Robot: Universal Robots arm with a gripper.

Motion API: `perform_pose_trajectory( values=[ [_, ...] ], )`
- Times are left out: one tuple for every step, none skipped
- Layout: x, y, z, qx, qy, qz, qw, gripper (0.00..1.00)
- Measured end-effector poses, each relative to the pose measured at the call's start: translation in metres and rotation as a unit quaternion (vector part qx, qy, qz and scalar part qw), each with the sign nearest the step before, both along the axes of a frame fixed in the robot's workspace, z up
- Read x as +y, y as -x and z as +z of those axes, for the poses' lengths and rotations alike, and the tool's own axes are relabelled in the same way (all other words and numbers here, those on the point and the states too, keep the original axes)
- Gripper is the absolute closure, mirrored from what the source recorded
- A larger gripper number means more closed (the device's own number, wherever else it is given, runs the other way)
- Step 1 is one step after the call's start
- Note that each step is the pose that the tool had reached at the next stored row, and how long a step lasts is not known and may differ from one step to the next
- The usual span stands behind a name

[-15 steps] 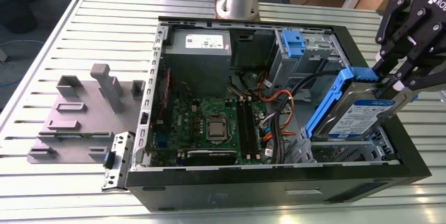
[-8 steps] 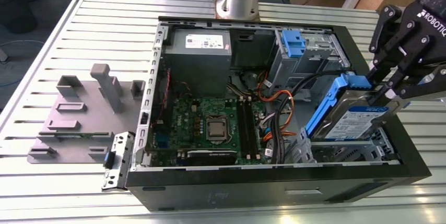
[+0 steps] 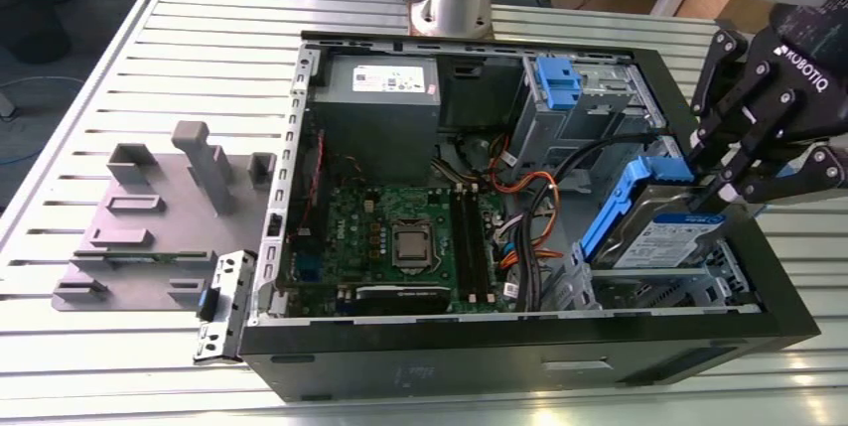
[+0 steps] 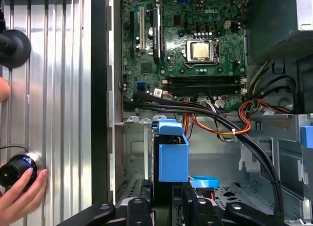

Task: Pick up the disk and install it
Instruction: 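Insert the disk into the insertion slot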

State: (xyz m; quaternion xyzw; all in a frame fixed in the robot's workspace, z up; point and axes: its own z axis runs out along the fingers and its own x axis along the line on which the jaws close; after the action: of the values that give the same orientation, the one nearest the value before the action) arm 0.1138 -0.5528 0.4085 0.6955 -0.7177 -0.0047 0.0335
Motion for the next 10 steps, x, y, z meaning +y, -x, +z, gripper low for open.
perform_pose_trajectory(
  values=[
    [0.0000, 0.0000, -0.0018, 0.0001, -0.0001, 0.000, 1.00000, 0.65],
    [0.0000, 0.0000, -0.0036, 0.0004, 0.0000, 0.000, 1.00000, 0.65],
    [0.0000, 0.0000, -0.0054, 0.0006, 0.0001, 0.000, 1.00000, 0.65],
    [0.0000, 0.0000, -0.0070, 0.0008, 0.0004, 0.000, 1.00000, 0.65],
    [-0.0001, 0.0000, -0.0088, 0.0010, 0.0004, 0.000, 1.00000, 0.65],
    [-0.0001, 0.0000, -0.0109, 0.0012, 0.0001, 0.000, 1.00000, 0.65],
    [-0.0001, 0.0000, -0.0128, 0.0014, 0.0000, 0.000, 1.00000, 0.65],
    [-0.0001, 0.0000, -0.0145, 0.0017, 0.0000, 0.000, 1.00000, 0.65],
    [-0.0001, 0.0000, -0.0164, 0.0020, 0.0000, 0.000, 1.00000, 0.65],
    [-0.0001, 0.0000, -0.0183, 0.0024, 0.0000, 0.000, 1.00000, 0.65]
  ],
)
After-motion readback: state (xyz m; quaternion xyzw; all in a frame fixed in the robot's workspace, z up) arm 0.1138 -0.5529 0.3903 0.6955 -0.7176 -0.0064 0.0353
